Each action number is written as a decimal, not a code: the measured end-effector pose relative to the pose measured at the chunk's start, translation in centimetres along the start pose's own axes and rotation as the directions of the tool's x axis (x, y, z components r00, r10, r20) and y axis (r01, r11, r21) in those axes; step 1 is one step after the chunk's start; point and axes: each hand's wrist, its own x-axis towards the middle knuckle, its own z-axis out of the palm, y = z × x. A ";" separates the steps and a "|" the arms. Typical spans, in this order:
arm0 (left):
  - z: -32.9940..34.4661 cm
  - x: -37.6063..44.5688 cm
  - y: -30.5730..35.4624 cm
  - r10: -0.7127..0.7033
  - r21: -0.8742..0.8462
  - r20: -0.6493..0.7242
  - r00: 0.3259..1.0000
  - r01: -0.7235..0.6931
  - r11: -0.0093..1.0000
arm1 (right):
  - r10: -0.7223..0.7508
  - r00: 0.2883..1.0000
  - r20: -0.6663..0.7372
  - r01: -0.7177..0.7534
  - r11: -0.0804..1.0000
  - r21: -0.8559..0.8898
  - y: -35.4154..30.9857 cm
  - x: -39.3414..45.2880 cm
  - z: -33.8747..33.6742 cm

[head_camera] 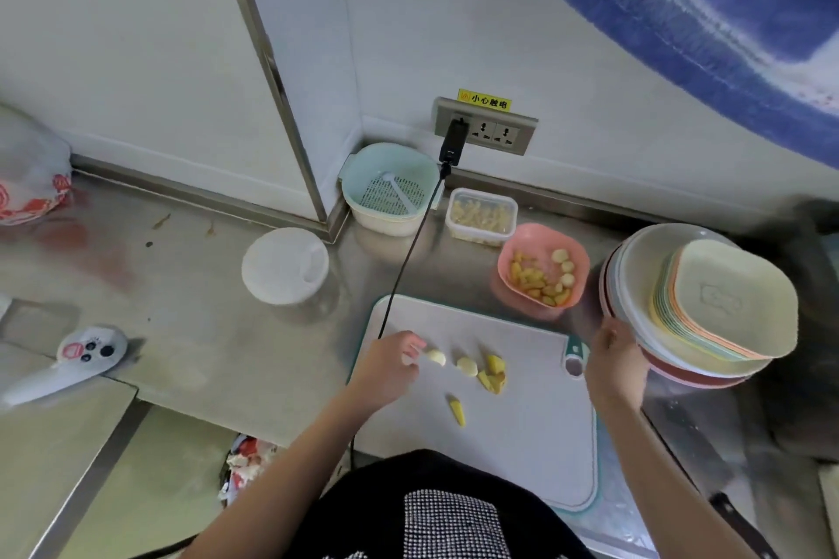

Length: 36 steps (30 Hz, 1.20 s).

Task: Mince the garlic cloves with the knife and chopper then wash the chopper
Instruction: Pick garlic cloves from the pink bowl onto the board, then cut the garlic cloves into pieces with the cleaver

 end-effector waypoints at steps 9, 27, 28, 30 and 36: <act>2.4 1.4 -1.1 0.213 0.289 -0.046 0.976 -0.191 0.938 | 0.344 0.939 -0.030 -0.324 0.847 -0.421 13.5 -5.2 -5.1; 2.4 1.7 -2.0 0.279 0.165 -0.031 0.960 -0.270 0.949 | 0.110 0.994 0.025 -0.057 0.678 -0.733 13.3 -9.2 -4.9; 2.4 1.8 -2.2 0.262 0.128 -0.038 0.964 -0.256 0.958 | 0.075 0.997 0.014 -0.044 0.716 -0.696 12.7 -9.9 -4.9; 2.4 1.9 -2.4 0.249 0.081 -0.036 0.968 -0.245 0.966 | 0.019 1.000 -0.012 -0.022 0.814 -0.580 11.0 -11.4 -4.9; 2.1 1.9 -3.0 0.255 -0.027 -0.027 0.967 -0.256 0.966 | -0.098 0.988 0.123 0.111 0.989 -0.102 3.5 -14.5 -2.8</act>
